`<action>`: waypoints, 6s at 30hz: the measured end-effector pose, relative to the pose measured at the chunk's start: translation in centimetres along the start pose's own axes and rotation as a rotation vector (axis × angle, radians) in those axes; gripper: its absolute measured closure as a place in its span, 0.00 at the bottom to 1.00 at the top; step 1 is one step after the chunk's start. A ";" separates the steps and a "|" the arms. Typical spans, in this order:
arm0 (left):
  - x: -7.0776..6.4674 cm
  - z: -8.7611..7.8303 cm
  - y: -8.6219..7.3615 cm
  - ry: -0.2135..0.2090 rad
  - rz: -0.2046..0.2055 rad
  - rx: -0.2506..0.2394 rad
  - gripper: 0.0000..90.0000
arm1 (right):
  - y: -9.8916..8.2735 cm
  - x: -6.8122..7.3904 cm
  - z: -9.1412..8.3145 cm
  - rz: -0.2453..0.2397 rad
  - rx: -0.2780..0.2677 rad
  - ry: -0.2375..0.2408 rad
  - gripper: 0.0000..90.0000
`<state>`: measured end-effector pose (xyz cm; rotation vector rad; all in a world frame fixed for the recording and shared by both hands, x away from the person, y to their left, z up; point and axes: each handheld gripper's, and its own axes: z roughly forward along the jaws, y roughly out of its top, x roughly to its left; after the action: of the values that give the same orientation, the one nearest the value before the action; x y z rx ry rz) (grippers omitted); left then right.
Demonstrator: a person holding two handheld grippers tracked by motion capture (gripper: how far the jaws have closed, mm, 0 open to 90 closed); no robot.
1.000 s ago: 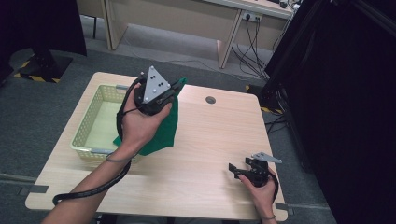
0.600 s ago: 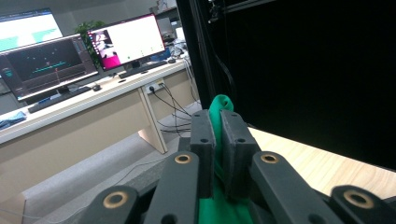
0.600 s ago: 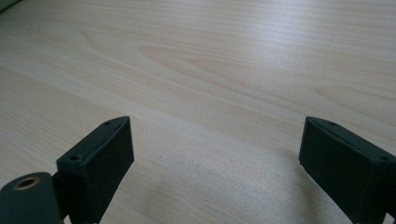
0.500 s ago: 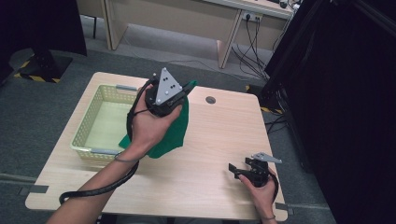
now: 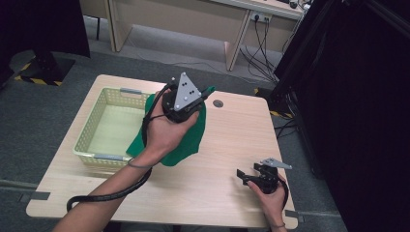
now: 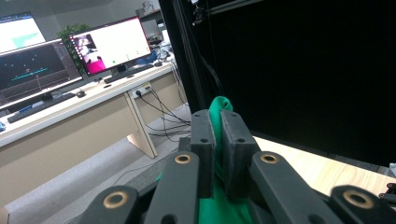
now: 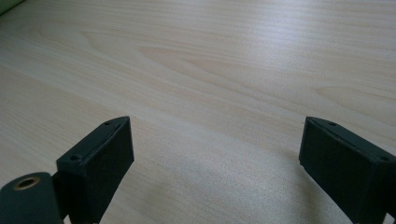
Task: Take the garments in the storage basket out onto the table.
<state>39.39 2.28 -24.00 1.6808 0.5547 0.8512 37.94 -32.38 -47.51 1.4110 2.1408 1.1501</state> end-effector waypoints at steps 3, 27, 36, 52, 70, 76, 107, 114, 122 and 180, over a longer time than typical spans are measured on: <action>-0.2 0.1 0.1 -0.005 0.001 0.000 0.93 | 0.0 0.0 0.0 0.000 0.001 0.001 0.12; -2.8 2.2 0.4 -0.079 0.024 0.014 0.94 | 0.0 0.0 0.0 -0.001 -0.002 0.005 0.12; -3.8 3.0 0.5 -0.104 0.032 0.019 0.93 | 0.0 0.0 0.0 -0.002 -0.002 0.006 0.12; -5.6 4.2 1.2 -0.160 0.039 0.012 0.93 | 0.0 0.0 -0.1 -0.001 -0.004 0.008 0.12; -4.7 5.3 -0.3 -0.136 0.020 0.068 0.93 | -0.1 -0.1 -0.1 0.004 -0.007 0.009 0.12; -3.6 6.3 -3.5 -0.085 0.006 0.160 0.93 | -0.1 -0.1 -0.1 0.003 -0.006 0.009 0.12; -0.8 7.4 -13.0 0.074 -0.044 0.427 0.66 | -0.1 0.0 -0.1 0.000 -0.001 0.006 0.12; -0.6 7.3 -13.2 0.102 -0.054 0.428 0.56 | -0.1 0.1 -0.1 0.000 0.000 0.007 0.12; -0.8 7.1 -13.3 0.118 -0.079 0.414 0.46 | -0.1 0.1 -0.1 0.000 0.001 0.007 0.12; -7.8 -3.8 -23.2 -0.129 -0.181 0.300 0.12 | -0.1 -0.1 -0.1 0.016 -0.005 0.011 0.12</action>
<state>33.09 5.25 -47.73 1.9073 0.7610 0.5439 37.88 -32.50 -47.51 1.4254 2.1367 1.1708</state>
